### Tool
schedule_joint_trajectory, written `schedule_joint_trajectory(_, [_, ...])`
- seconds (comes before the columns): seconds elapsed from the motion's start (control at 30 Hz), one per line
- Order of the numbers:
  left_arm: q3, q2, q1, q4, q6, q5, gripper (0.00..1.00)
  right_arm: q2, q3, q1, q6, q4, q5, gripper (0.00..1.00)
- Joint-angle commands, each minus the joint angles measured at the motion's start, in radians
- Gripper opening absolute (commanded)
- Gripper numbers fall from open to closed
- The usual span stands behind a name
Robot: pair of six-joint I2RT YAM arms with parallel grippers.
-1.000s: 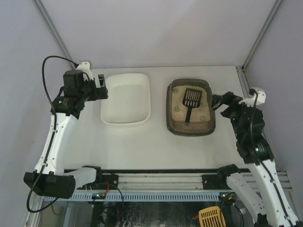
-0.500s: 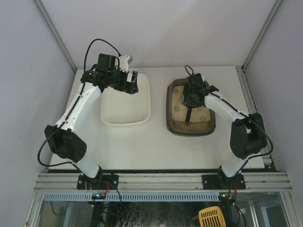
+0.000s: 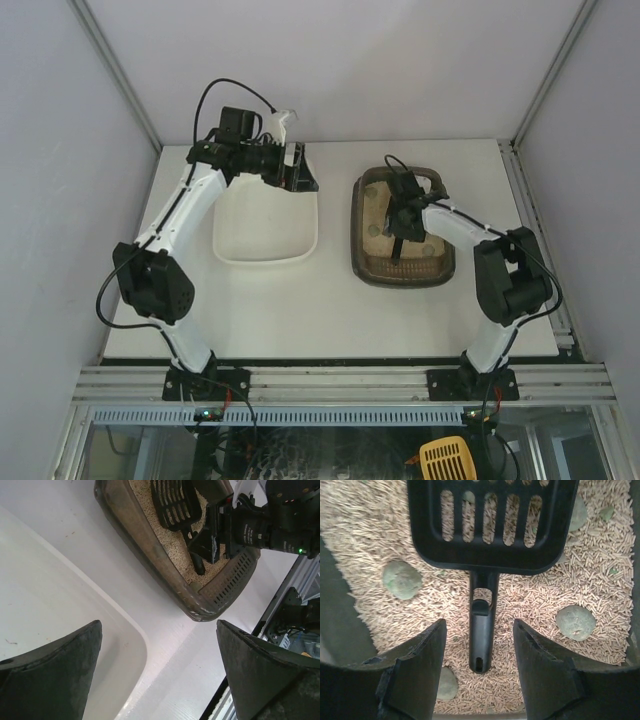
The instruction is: Clean the litter box
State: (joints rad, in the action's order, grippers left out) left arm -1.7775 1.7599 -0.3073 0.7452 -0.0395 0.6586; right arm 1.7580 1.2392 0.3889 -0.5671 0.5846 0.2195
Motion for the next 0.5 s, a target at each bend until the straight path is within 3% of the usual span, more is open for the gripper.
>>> schedule_joint_trajectory(0.0, [-0.024, -0.014, -0.001, -0.025, -0.023, 0.031, 1.0, 0.031, -0.03, 0.002, -0.037, -0.061, 0.033, 0.56])
schedule_joint_trajectory(0.23, [0.014, -0.043, -0.001, -0.042, -0.013, 0.015, 1.0, 0.074, -0.03, -0.003, -0.043, -0.109, 0.032, 0.52])
schedule_joint_trajectory(0.33, [0.017, -0.042, -0.001, -0.043, -0.012, 0.012, 1.0, 0.08, -0.031, -0.012, -0.036, -0.126, 0.026, 0.39])
schedule_joint_trajectory(0.47, [0.015, -0.037, -0.001, -0.043, -0.013, 0.009, 1.0, 0.069, -0.03, -0.025, -0.024, -0.132, 0.023, 0.12])
